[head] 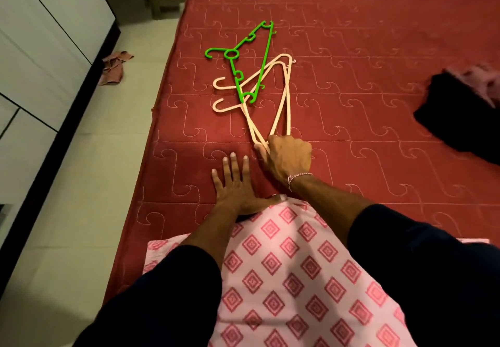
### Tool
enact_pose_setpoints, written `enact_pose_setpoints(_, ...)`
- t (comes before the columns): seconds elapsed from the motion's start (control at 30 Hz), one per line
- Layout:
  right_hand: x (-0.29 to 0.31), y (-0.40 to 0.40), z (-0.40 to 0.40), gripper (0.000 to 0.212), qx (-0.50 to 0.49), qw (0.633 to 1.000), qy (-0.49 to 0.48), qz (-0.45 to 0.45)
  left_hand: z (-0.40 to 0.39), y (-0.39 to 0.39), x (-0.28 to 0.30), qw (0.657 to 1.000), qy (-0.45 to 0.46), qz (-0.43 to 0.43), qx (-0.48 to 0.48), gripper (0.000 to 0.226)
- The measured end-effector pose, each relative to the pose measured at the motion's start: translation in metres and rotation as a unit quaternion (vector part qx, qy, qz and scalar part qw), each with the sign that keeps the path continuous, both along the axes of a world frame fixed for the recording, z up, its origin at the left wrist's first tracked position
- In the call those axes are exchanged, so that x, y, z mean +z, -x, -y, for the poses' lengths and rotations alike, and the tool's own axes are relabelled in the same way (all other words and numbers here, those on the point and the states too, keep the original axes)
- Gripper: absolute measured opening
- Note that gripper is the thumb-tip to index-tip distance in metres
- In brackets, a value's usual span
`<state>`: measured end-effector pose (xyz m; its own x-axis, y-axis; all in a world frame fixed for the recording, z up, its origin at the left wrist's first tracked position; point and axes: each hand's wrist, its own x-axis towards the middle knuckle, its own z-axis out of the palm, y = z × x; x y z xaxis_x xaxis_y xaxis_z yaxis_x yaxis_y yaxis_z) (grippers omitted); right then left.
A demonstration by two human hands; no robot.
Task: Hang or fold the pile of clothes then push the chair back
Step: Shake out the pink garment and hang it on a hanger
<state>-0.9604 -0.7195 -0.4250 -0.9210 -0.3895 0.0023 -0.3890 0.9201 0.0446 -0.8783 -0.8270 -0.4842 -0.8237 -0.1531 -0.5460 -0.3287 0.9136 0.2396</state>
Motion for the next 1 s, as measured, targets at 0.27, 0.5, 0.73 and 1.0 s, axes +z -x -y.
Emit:
enact_pose_setpoints(0.27,0.085,-0.036,-0.034,0.055,0.034,0.986,0.008,0.166,0.001,0.0,-0.002,1.0,0.006,-0.006,-0.003,0.149)
enact_pose_setpoints(0.5,0.047,-0.004,-0.072,0.015,0.097,0.976,-0.037,-0.192,0.004,0.0,0.005,1.0,-0.001,0.004,-0.017,0.149)
enact_pose_setpoints(0.73,0.075,0.003,-0.097,0.016,0.115,0.933,-0.007,-0.34,0.011,0.001,0.018,1.0,-0.01,0.014,-0.026,0.145)
enact_pose_setpoints(1.0,0.094,-0.039,-0.107,0.03,0.037,0.953,0.157,-0.255,0.02,-0.023,0.044,0.993,-0.105,-0.037,0.031,0.094)
